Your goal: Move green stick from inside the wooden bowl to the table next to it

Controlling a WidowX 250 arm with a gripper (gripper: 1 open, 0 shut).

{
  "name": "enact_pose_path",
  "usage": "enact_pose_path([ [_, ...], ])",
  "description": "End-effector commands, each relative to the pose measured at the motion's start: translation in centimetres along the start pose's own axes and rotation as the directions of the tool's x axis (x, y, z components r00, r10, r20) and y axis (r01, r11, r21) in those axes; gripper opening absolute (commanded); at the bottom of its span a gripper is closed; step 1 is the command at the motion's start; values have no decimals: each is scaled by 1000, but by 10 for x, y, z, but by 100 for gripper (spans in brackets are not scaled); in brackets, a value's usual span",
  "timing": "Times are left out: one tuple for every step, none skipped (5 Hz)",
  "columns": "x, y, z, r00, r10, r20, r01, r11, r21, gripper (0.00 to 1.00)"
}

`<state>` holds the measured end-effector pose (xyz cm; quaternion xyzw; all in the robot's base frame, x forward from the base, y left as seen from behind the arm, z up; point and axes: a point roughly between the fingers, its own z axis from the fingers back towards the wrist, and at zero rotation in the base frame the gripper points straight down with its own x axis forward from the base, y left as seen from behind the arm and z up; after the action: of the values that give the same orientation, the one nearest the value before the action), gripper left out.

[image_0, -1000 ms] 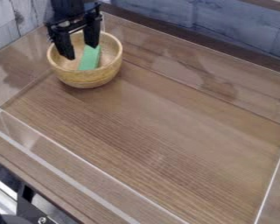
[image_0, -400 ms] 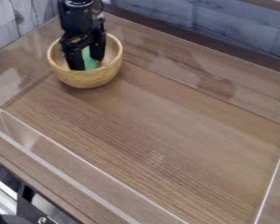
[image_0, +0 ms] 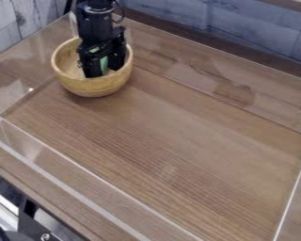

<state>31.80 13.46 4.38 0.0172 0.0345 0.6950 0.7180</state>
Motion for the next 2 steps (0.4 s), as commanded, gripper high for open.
enact_pose_path([
  [-5,3,23,999,41,32,-39,997,-61,0],
  [-6,9,21,995,94,28,-93,994,-54,100],
])
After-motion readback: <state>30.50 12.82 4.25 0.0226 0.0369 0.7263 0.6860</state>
